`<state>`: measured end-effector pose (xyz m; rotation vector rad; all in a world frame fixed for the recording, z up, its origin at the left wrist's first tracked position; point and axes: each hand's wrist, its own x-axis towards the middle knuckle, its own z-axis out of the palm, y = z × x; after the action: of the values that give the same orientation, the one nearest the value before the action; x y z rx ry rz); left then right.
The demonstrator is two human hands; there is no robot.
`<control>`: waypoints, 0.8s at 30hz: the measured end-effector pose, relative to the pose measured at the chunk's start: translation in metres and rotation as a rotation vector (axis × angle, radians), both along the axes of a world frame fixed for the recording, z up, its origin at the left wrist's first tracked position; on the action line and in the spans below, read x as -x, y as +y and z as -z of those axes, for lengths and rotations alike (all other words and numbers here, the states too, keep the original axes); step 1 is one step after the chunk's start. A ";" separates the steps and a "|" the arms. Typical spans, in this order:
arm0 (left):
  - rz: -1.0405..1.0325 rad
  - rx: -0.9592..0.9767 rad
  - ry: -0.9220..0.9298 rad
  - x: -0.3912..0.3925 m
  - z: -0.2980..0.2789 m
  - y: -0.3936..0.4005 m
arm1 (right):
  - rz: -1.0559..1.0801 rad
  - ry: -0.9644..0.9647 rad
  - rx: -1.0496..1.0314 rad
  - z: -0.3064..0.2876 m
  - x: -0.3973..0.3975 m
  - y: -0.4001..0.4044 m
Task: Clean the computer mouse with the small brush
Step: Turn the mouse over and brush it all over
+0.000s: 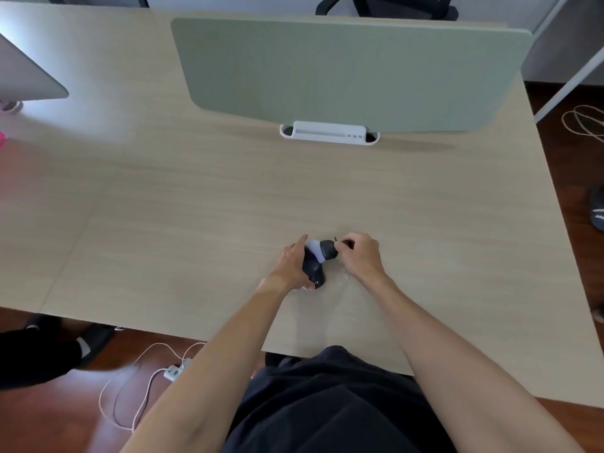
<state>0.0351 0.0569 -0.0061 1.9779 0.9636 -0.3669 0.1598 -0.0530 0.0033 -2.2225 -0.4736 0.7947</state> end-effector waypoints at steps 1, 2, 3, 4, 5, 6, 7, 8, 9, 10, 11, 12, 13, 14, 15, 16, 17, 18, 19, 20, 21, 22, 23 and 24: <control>-0.005 0.009 -0.015 0.000 0.000 0.000 | 0.012 0.007 -0.018 -0.001 0.000 0.001; -0.013 0.013 -0.038 0.001 0.001 0.001 | 0.015 0.032 -0.032 -0.002 0.000 0.002; -0.013 0.017 -0.035 0.001 0.002 0.001 | -0.005 0.062 -0.032 -0.002 0.001 0.002; -0.010 0.026 -0.029 0.002 0.001 0.001 | -0.046 0.083 -0.020 -0.001 0.002 0.002; 0.002 0.033 -0.012 0.002 0.002 0.002 | -0.087 0.089 0.002 0.002 0.004 0.002; 0.015 0.043 -0.011 0.001 0.002 0.003 | -0.108 0.075 0.031 0.005 0.004 0.001; 0.031 0.058 0.004 0.001 0.001 0.004 | -0.106 0.041 0.064 0.007 0.003 -0.001; 0.042 0.073 0.014 0.000 -0.001 0.004 | -0.089 -0.012 0.089 0.007 0.001 -0.003; 0.060 0.072 0.026 0.001 -0.003 0.005 | -0.066 -0.061 0.093 0.006 -0.002 -0.004; 0.081 0.063 0.037 0.001 -0.004 0.006 | -0.045 -0.095 0.072 0.005 -0.004 -0.005; 0.096 0.052 0.048 0.002 -0.006 0.006 | -0.030 -0.111 0.033 0.002 -0.005 -0.005; 0.108 0.042 0.035 0.002 -0.006 0.008 | -0.020 -0.107 -0.014 -0.001 -0.006 -0.004; 0.121 0.025 0.011 0.003 -0.006 0.007 | -0.011 -0.089 -0.053 -0.004 -0.006 -0.003; 0.117 0.021 -0.035 0.004 -0.004 0.005 | -0.009 -0.067 -0.074 -0.007 -0.005 -0.002; 0.096 0.017 -0.052 0.005 -0.003 0.001 | -0.015 -0.044 -0.077 -0.008 -0.003 -0.002; 0.064 0.005 -0.039 0.006 -0.001 -0.006 | -0.032 -0.015 -0.069 -0.006 -0.001 -0.002; 0.034 -0.034 0.009 0.006 0.002 -0.013 | -0.058 0.020 -0.056 -0.003 0.001 -0.003; -0.002 -0.086 0.063 0.007 0.006 -0.021 | -0.087 0.045 -0.041 0.001 0.004 -0.004; -0.038 -0.138 0.101 0.008 0.010 -0.029 | -0.110 0.052 -0.027 0.006 0.008 -0.006; -0.077 -0.168 0.117 0.008 0.013 -0.034 | -0.117 0.046 -0.018 0.012 0.011 -0.007; -0.132 -0.167 0.101 0.008 0.014 -0.038 | -0.101 0.031 -0.010 0.016 0.013 -0.008; -0.184 -0.155 0.079 0.008 0.016 -0.039 | -0.067 0.002 -0.001 0.018 0.013 -0.008; -0.221 -0.145 0.069 0.007 0.017 -0.040 | -0.024 -0.041 0.013 0.018 0.011 -0.009; -0.241 -0.142 0.067 0.007 0.017 -0.039 | 0.016 -0.092 0.021 0.018 0.009 -0.009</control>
<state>0.0281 0.0177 -0.0234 1.9564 1.2866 -0.2353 0.1511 -0.0623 -0.0150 -2.2867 -0.4929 0.6947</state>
